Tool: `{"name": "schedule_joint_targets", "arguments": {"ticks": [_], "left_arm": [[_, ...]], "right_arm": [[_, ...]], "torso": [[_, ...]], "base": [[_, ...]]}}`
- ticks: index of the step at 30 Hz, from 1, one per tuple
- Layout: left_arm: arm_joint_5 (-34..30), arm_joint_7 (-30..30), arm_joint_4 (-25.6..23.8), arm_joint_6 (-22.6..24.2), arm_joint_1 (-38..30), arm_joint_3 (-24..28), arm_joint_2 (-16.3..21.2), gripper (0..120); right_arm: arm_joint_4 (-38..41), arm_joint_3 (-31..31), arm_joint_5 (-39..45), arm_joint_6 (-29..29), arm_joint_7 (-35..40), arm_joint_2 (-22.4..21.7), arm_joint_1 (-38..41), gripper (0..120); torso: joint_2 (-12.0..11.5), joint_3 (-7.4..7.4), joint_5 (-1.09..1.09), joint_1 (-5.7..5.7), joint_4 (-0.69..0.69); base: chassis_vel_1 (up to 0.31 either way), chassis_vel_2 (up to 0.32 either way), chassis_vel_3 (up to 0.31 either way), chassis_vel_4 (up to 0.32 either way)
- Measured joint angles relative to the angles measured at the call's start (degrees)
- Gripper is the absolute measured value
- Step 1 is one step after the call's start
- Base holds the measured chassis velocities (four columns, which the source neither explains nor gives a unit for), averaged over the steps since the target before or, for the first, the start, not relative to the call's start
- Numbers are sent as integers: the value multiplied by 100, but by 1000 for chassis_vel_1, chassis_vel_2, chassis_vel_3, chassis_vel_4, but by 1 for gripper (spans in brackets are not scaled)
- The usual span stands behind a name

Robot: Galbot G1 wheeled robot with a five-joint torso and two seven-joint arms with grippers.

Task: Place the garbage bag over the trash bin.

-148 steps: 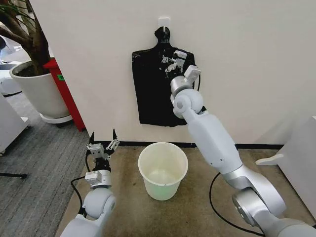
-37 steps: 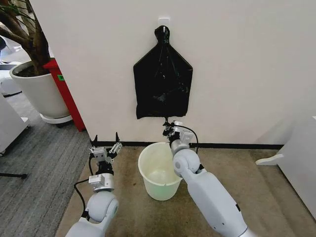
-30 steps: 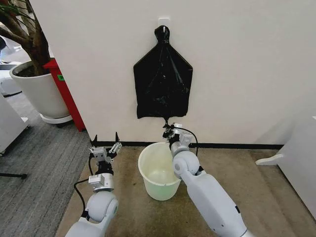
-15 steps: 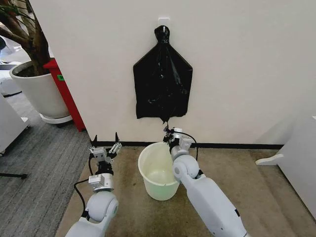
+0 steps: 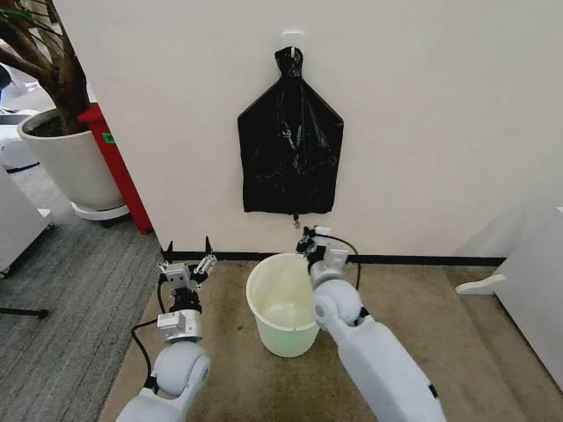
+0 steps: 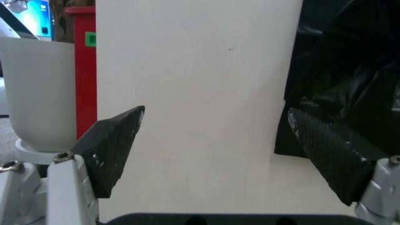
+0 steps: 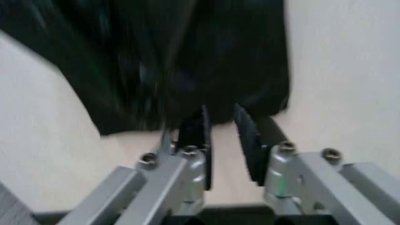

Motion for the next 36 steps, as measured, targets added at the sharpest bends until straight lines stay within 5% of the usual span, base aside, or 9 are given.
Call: {"name": "schedule_joint_targets", "arguments": {"ticks": [5,11,17,23,36], "left_arm": [[20,2,7,0,-22,57,-33,88],[78,4,51,-14,-22,95,-42,88],[136,16,79,-55,44,94,-26,88],[140,16,59,-57,36,78,-47,88],[148,16,61,-74,77,62,-54,88]], "right_arm": [[680,294,-364,9,-116,-215,-56,33],[1039,437,-625,273,-651,-654,755,55],[1070,18,417,60,-478,-876,1884,77],[502,-527,1478,-246,112,-615,2703,98],[-754,-924,1502,-658,643,-394,3359,100]], "torso": [[0,0,0,0,-2],[0,0,0,0,0],[0,1,0,0,2],[0,1,-1,0,2],[0,0,-1,0,0]], "base": [[0,0,0,0],[0,0,0,0],[0,0,0,0],[0,0,0,0],[0,0,0,0]]}}
